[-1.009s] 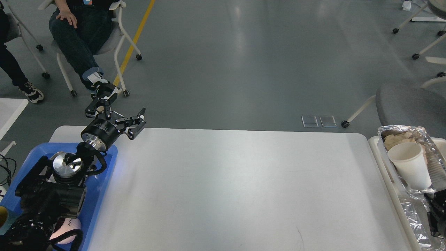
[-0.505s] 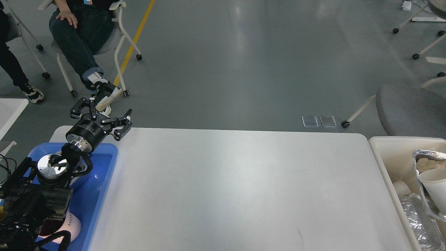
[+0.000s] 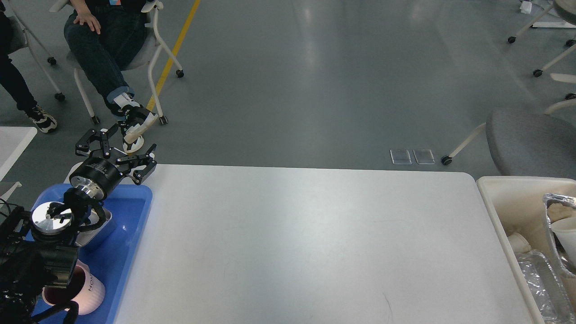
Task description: Tidy desktop
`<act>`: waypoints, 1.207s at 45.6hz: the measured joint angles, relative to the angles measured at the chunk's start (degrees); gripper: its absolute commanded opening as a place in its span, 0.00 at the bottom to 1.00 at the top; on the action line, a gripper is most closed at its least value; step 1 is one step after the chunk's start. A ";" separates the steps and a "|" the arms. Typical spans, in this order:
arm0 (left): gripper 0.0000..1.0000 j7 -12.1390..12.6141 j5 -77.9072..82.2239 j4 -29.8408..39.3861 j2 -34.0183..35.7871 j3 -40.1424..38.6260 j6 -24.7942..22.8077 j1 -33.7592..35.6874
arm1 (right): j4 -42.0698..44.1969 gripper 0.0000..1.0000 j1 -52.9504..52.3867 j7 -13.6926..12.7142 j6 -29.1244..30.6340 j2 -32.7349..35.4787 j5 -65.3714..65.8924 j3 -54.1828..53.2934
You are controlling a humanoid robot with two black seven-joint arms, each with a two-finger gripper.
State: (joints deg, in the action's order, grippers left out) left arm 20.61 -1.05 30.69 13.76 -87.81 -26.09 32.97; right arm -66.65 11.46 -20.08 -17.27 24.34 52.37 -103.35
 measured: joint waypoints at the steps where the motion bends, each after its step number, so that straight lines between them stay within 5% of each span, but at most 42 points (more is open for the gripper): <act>1: 0.97 0.02 0.00 0.00 0.01 0.00 0.00 0.00 | -0.03 0.20 0.11 0.08 0.00 0.03 0.01 -0.01; 4: 0.97 0.04 0.00 0.00 0.08 0.00 -0.01 0.11 | -0.36 0.35 0.37 0.29 -0.05 -0.05 0.02 -0.16; 5: 0.97 0.04 0.00 0.00 0.11 0.00 0.00 0.17 | -0.49 0.49 0.42 0.33 -0.07 -0.12 0.02 -0.21; 7: 0.97 0.04 0.00 0.00 0.20 0.04 0.00 0.31 | -0.84 1.00 0.57 0.35 -0.08 -0.28 0.02 -0.23; 19: 0.97 0.04 0.00 0.00 0.79 1.53 0.15 1.13 | -2.16 1.00 -0.97 0.40 0.42 0.26 0.02 0.01; 34: 0.97 0.44 0.00 -0.01 2.21 1.66 -0.27 3.31 | -2.83 1.00 -14.93 0.00 1.76 2.94 -2.68 -0.32; 55: 0.97 -0.06 -0.09 -0.10 -2.44 1.56 -0.20 3.89 | -3.24 1.00 -25.38 -0.36 13.74 -19.37 -26.97 0.14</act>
State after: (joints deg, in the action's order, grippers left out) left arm 20.54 -1.14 30.59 11.32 -86.24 -26.29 36.86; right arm -69.89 -13.92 -20.44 -3.53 4.97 25.40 -103.20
